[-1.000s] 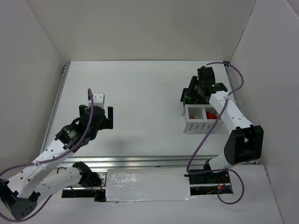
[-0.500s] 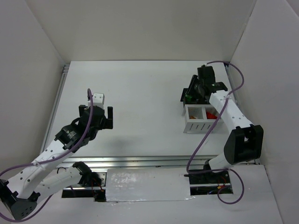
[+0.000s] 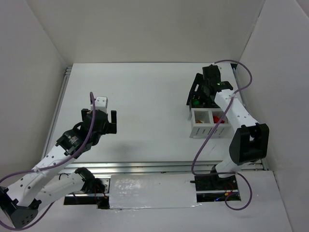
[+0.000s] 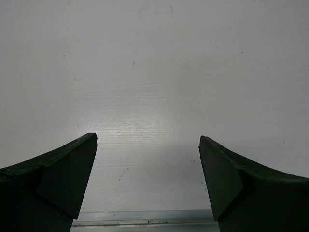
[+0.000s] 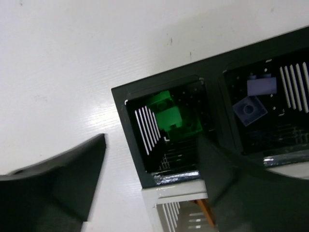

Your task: Sort the legos into containers by color

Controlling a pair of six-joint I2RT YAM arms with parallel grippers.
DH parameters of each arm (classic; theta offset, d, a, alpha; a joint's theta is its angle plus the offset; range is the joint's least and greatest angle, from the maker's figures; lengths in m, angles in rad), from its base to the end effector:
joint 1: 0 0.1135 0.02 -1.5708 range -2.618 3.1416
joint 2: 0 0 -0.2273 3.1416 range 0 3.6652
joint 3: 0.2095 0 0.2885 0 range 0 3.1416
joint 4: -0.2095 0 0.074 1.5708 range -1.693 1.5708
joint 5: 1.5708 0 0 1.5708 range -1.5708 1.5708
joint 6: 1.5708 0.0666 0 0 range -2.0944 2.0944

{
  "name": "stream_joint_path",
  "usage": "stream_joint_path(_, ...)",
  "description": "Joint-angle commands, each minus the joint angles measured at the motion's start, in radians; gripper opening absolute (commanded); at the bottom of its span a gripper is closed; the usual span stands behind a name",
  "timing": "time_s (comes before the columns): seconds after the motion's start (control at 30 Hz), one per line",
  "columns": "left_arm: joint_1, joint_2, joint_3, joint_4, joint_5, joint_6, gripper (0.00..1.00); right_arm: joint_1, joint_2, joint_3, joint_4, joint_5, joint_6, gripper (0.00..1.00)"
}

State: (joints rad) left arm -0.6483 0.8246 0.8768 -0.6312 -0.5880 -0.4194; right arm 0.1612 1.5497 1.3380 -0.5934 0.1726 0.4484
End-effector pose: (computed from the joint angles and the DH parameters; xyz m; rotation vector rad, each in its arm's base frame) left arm 0.2237 -0.1231 0.2842 -0.0978 2.0413 -0.0295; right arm 0.3971 0.0530 0.2395 0.4193 2.3249 0.0905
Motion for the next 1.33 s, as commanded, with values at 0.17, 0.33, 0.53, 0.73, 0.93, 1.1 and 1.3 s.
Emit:
stream_joint_path(0.17,0.006,-0.009,0.002,0.027,-0.034,-0.007,1.0,0.006,-0.029,0.067,-0.013,0.019,0.003,1.0)
stream_joint_path(0.33,0.084,0.028,0.066,-0.035,-0.128,-0.113,1.0,0.034,-0.253,0.006,-0.017,0.002,-0.011,1.0)
stream_joint_path(0.53,0.231,-0.001,0.148,-0.048,-0.114,-0.17,1.0,0.087,-0.592,-0.053,-0.083,0.045,-0.056,1.0)
stream_joint_path(0.73,0.24,-0.033,0.289,-0.139,-0.22,-0.119,1.0,0.261,-0.865,-0.05,-0.201,0.165,-0.017,0.99)
stream_joint_path(0.93,0.239,-0.152,0.404,-0.217,-0.273,-0.059,0.99,0.264,-1.008,0.067,-0.414,0.214,-0.037,0.99)
stream_joint_path(1.1,0.239,-0.284,0.401,-0.231,-0.273,-0.025,1.0,0.264,-1.1,0.086,-0.483,0.271,-0.05,1.0)
stream_joint_path(1.3,0.239,-0.34,0.378,-0.249,-0.268,-0.035,0.99,0.262,-1.129,0.056,-0.483,0.255,-0.036,1.0)
